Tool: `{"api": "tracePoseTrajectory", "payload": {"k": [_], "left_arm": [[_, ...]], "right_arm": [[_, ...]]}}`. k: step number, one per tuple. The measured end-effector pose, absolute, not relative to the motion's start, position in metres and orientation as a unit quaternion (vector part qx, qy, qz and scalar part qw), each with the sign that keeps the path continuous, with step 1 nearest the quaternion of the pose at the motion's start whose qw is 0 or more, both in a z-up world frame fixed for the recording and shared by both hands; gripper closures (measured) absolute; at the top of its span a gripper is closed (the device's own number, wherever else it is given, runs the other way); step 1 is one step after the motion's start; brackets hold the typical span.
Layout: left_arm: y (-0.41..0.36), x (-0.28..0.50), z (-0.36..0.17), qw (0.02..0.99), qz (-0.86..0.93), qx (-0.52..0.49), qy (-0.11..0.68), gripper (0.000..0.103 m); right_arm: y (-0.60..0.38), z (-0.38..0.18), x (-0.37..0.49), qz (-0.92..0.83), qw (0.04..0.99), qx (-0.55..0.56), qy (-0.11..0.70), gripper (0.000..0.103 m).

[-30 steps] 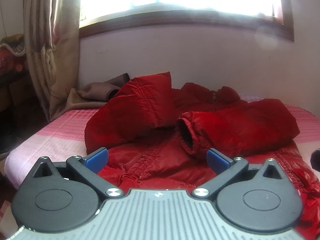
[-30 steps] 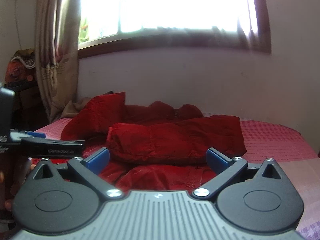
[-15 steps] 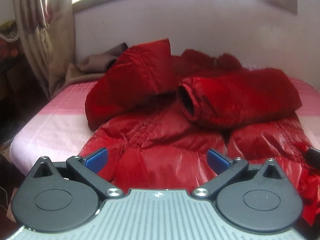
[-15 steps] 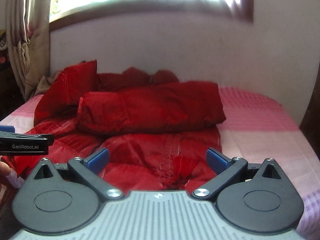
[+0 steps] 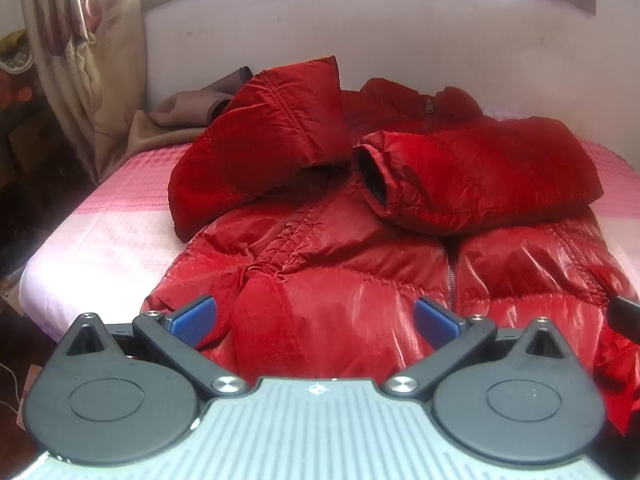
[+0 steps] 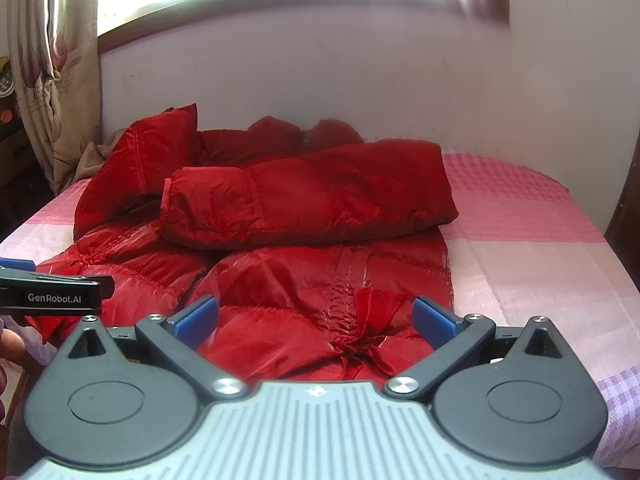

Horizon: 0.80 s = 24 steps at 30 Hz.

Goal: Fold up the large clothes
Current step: 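Move both grippers over the crumpled red puffer jacket on the bed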

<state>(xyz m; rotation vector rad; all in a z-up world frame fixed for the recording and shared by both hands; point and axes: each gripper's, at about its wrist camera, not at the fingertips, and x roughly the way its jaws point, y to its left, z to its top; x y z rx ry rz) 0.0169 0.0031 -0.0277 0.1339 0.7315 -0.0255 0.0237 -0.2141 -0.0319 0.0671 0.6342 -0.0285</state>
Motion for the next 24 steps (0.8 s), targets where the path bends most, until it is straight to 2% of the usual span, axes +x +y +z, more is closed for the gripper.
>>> {"api": "tracePoseTrajectory", "payload": {"k": [24], "left_arm": [[0.0021,0.0193,-0.0286,0.931,-0.020,0.066,0.358,0.000]], "right_arm": [[-0.2105,-0.0371,0.0243,-0.003,0.946,0.036,0.321,0.000]]}}
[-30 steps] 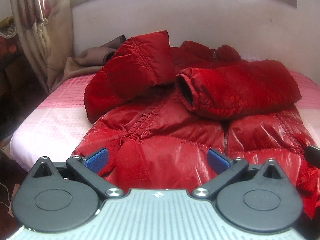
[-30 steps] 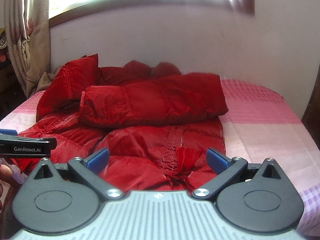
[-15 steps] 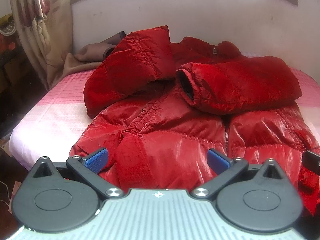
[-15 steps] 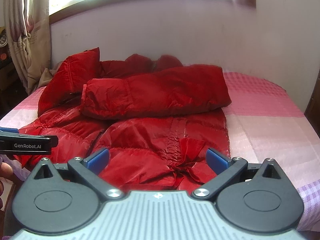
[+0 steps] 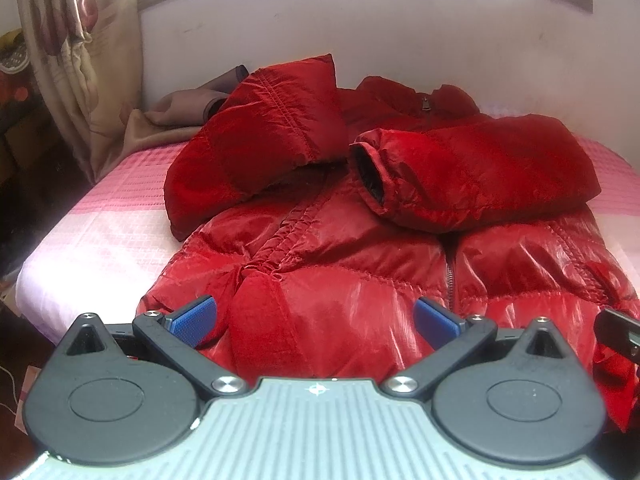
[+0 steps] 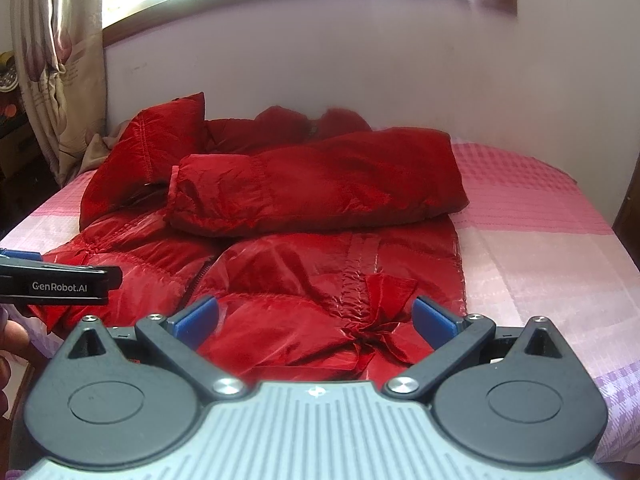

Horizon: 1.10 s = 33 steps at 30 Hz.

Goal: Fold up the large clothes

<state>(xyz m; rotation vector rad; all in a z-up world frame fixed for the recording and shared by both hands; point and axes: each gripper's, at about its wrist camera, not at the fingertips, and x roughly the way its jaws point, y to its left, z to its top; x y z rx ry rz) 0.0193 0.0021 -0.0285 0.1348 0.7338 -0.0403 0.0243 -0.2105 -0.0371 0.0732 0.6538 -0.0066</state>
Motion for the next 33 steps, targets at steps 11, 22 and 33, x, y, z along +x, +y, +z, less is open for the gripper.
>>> {"api": "tracePoseTrajectory", "payload": {"k": [11,22,33], "left_arm": [[0.016,0.026,-0.014,0.945,-0.028,0.045,0.323,0.000],[0.076,0.081,-0.009,0.948,-0.026,-0.079,0.308,0.009],[0.142,0.150,-0.044,0.903,-0.002,-0.207,0.376,0.011]], "right_arm": [[-0.202,-0.028,0.026,0.017,0.951,0.029,0.308,0.000],[-0.199,-0.031,0.031,0.036,0.950,0.031,0.310,0.000],[-0.204,-0.042,0.043,0.034,0.945,0.038,0.323,0.000]]}}
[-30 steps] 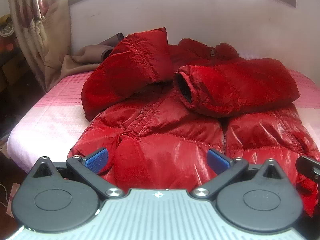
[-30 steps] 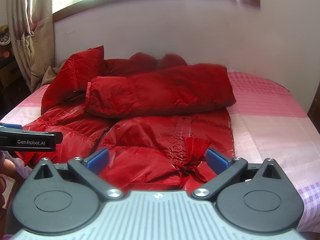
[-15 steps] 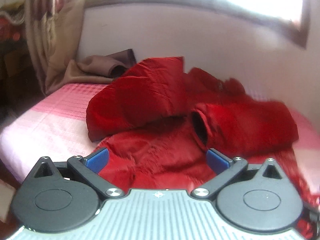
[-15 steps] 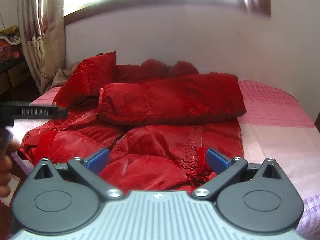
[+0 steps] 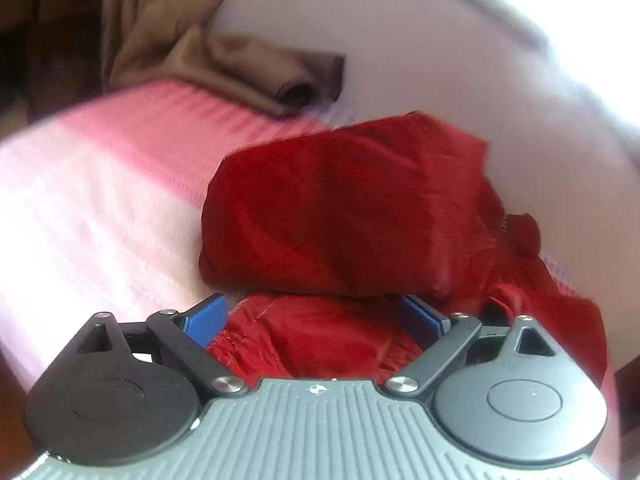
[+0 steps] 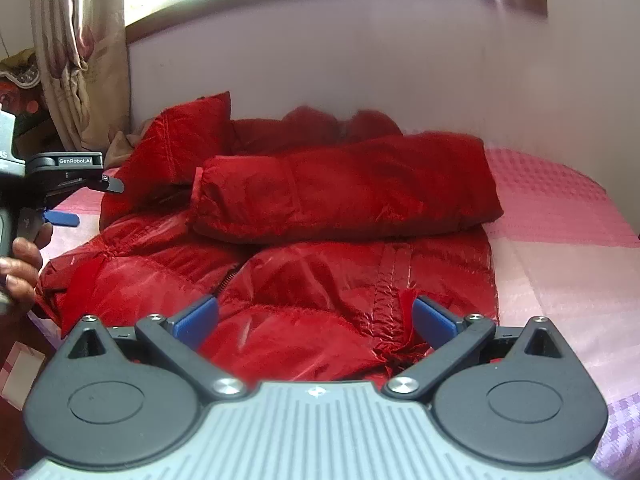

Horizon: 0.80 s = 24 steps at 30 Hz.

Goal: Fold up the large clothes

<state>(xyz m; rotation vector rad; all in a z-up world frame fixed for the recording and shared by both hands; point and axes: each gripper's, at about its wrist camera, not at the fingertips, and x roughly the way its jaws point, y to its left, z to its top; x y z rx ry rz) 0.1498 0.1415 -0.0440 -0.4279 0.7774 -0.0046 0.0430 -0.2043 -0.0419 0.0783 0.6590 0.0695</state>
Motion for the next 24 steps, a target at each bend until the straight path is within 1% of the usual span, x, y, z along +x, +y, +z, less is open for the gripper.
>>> {"api": "tracePoseTrajectory", "payload": {"k": [3,6,9,11,12,13,14,18,24], "left_arm": [[0.151,0.166,-0.060,0.888,0.001,-0.233,0.396,0.015],[0.158,0.186,-0.073,0.872,0.007,-0.256,0.417,0.021],[0.169,0.200,-0.081,0.860,0.015,-0.297,0.415,0.037],[0.170,0.206,-0.079,0.863,0.012,-0.290,0.413,0.085],[0.170,0.209,-0.078,0.864,0.018,-0.281,0.417,0.088],[0.171,0.209,-0.077,0.867,0.033,-0.276,0.413,0.096],[0.173,0.207,-0.073,0.872,0.047,-0.273,0.403,0.100],[0.191,0.186,-0.049,0.901,0.127,-0.239,0.339,0.101],[0.245,0.156,-0.030,0.903,0.233,-0.218,0.289,0.101]], "right_arm": [[-0.203,-0.046,0.046,0.035,0.943,0.037,0.329,0.000],[-0.204,-0.049,0.049,0.034,0.941,0.035,0.334,0.000],[-0.205,-0.051,0.051,0.033,0.940,0.036,0.339,0.000],[-0.206,-0.052,0.053,0.030,0.938,0.037,0.342,0.000],[-0.207,-0.053,0.054,0.029,0.938,0.039,0.344,0.000],[-0.206,-0.053,0.054,0.029,0.937,0.039,0.345,0.000],[-0.206,-0.053,0.055,0.029,0.937,0.039,0.345,0.000],[-0.203,-0.049,0.058,0.036,0.939,0.032,0.341,0.000],[-0.193,-0.032,0.077,0.061,0.947,0.018,0.314,0.000]]}}
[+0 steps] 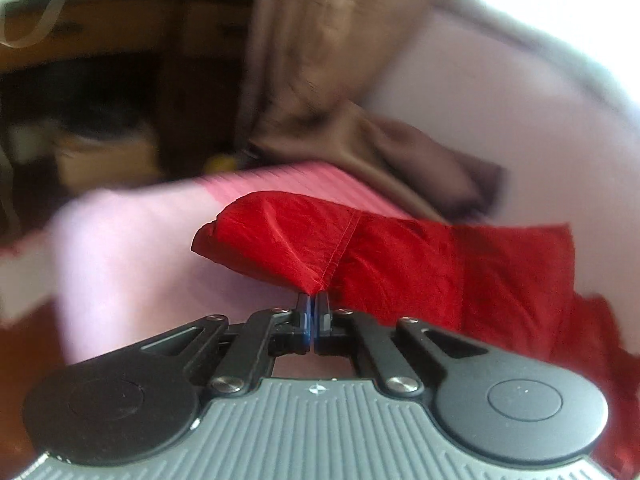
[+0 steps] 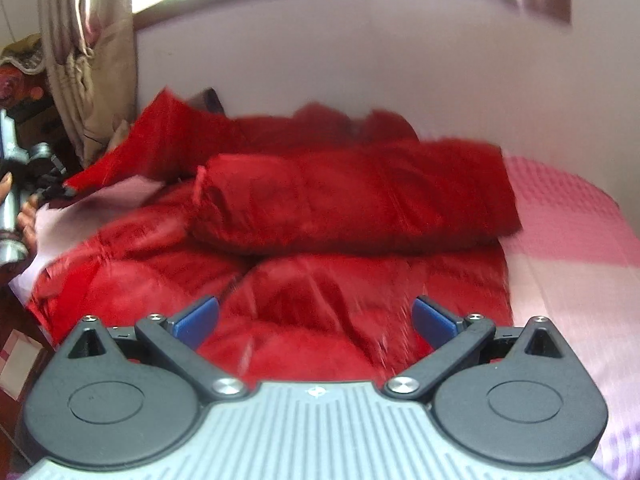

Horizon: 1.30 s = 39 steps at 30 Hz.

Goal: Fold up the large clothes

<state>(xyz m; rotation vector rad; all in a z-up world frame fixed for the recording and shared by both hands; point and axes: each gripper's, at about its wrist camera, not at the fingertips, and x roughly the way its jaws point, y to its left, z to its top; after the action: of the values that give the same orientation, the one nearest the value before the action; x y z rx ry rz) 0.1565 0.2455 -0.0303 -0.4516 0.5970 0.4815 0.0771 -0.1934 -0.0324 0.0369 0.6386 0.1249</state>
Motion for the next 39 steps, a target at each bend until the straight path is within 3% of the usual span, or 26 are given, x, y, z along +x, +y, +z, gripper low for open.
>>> {"api": "tracePoseTrajectory", "payload": {"k": [5,6,7,8,10,16,18,19,20,21,24,31,39], "left_arm": [[0.276,0.146,-0.036,0.884,0.310,-0.184,0.299,0.093],[0.278,0.141,-0.039,0.883,0.325,-0.173,0.293,0.085],[0.283,0.141,-0.043,0.884,0.323,-0.171,0.293,0.059],[0.286,0.135,-0.045,0.886,0.316,-0.173,0.292,0.040],[0.288,0.124,-0.042,0.890,0.321,-0.171,0.275,0.028],[0.250,0.085,-0.024,0.929,0.232,-0.148,0.248,0.023],[0.230,0.076,-0.022,0.942,0.201,-0.125,0.238,0.020],[0.217,0.066,-0.020,0.949,0.185,-0.112,0.231,0.015],[0.207,0.062,-0.022,0.952,0.175,-0.104,0.227,0.013],[0.195,0.053,-0.021,0.957,0.160,-0.092,0.223,0.013],[0.165,0.038,-0.024,0.968,0.122,-0.042,0.214,0.011],[0.135,0.024,-0.027,0.975,0.078,0.012,0.207,0.006],[0.137,0.029,-0.034,0.969,0.075,-0.011,0.235,0.005]], "right_arm": [[-0.166,-0.021,0.105,0.090,0.956,-0.027,0.278,0.000],[-0.157,-0.023,0.112,0.088,0.956,-0.044,0.275,0.000],[-0.150,-0.025,0.118,0.092,0.956,-0.057,0.272,0.000],[-0.141,-0.029,0.126,0.099,0.955,-0.071,0.270,0.000],[-0.125,-0.039,0.138,0.101,0.951,-0.100,0.275,0.000],[-0.098,-0.068,0.167,0.096,0.939,-0.162,0.287,0.000],[-0.101,-0.073,0.176,0.096,0.939,-0.151,0.295,0.009],[-0.105,-0.073,0.180,0.099,0.940,-0.140,0.296,0.038],[-0.110,-0.073,0.184,0.092,0.939,-0.134,0.303,0.077],[-0.119,-0.070,0.186,0.083,0.940,-0.127,0.306,0.086],[-0.165,-0.046,0.176,0.058,0.956,-0.099,0.271,0.092],[-0.345,0.020,0.114,-0.100,0.971,-0.052,0.211,0.093],[-0.527,-0.006,0.062,-0.273,0.927,0.009,0.259,0.093]]}}
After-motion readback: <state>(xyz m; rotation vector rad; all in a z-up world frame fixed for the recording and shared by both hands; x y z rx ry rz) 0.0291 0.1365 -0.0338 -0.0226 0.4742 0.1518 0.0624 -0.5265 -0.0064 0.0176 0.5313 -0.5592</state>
